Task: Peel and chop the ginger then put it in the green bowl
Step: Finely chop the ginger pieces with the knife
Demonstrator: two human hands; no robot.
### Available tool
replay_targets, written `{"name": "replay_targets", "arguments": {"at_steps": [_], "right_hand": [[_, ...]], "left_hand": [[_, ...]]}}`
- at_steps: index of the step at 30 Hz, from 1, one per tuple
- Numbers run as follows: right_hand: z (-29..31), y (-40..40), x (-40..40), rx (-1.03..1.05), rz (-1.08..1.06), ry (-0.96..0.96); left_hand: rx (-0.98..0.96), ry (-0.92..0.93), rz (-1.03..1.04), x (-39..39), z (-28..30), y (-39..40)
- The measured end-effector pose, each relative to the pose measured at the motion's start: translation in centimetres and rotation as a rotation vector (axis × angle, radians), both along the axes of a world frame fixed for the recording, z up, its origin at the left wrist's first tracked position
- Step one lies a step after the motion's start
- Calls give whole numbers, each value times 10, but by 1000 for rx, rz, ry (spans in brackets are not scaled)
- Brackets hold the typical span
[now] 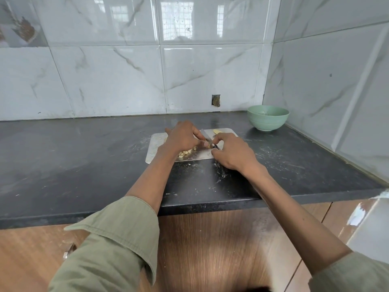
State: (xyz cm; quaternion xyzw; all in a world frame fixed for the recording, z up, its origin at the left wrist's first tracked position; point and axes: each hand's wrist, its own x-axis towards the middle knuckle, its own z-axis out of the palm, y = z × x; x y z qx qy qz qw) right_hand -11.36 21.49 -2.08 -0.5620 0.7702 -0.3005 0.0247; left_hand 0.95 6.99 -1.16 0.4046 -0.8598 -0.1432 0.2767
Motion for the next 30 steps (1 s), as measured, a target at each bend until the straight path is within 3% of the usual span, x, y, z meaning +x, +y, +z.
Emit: {"name": "replay_targets", "arguments": {"at_steps": [15, 30], "right_hand": [[-3, 4, 5, -3, 0, 26], [-14, 9, 14, -144, -46, 129]], "left_hand": [[-5, -1, 8, 1, 2, 2], [-17, 17, -3, 4, 2, -1]]}}
